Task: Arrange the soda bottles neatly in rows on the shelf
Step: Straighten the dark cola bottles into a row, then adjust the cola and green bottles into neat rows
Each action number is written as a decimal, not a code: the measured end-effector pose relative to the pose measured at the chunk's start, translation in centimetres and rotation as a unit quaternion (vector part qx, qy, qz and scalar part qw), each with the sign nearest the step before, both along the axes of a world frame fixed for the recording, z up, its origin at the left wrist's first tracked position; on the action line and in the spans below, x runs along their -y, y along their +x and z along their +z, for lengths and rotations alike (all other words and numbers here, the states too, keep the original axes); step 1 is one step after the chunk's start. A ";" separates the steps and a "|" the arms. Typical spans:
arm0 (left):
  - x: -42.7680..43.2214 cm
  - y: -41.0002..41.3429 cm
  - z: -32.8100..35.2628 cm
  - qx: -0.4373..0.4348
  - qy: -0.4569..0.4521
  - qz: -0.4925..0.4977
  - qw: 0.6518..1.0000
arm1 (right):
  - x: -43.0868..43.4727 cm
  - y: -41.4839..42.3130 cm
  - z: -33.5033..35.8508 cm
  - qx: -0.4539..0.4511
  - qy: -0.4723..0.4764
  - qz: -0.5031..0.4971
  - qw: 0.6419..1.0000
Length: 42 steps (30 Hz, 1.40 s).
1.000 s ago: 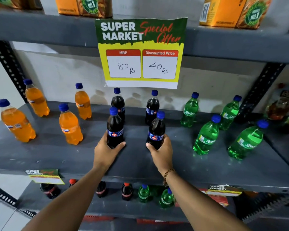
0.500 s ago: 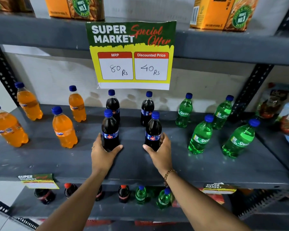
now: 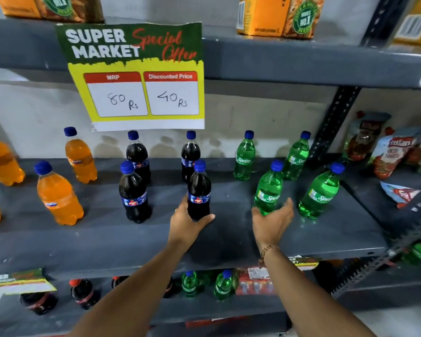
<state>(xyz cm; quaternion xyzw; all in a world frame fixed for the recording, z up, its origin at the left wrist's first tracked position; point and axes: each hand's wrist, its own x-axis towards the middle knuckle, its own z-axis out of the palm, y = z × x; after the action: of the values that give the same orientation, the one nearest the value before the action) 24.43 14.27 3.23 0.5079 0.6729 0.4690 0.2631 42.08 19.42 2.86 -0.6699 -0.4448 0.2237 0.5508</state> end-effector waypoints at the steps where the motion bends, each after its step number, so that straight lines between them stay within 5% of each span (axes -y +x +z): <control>1: -0.2 0.3 0.0 -0.006 0.007 0.008 1.000 | -0.2 0.5 0.0 0.003 -0.004 0.021 1.000; 22: 1.5 -0.1 -0.7 0.002 0.013 0.027 1.000 | 2.7 -0.4 -0.2 0.022 0.042 0.002 0.999; 25: 3.0 -0.6 -0.4 0.011 0.071 0.044 0.996 | 4.7 -2.3 -0.8 0.045 0.081 -0.009 0.996; 33: 8.0 -9.4 0.0 0.021 0.157 0.171 0.972 | 10.8 -15.1 -1.7 0.223 0.172 0.306 0.909; 42: 12.1 -26.8 1.0 -0.049 0.213 0.359 0.907 | 11.6 -32.9 0.5 0.087 0.066 0.356 0.928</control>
<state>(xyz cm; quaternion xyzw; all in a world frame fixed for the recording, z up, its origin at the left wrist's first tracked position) -2.42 2.13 4.20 0.2984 0.7060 0.6384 -0.0710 9.21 7.80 3.38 -0.4464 -0.7137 0.3161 0.4375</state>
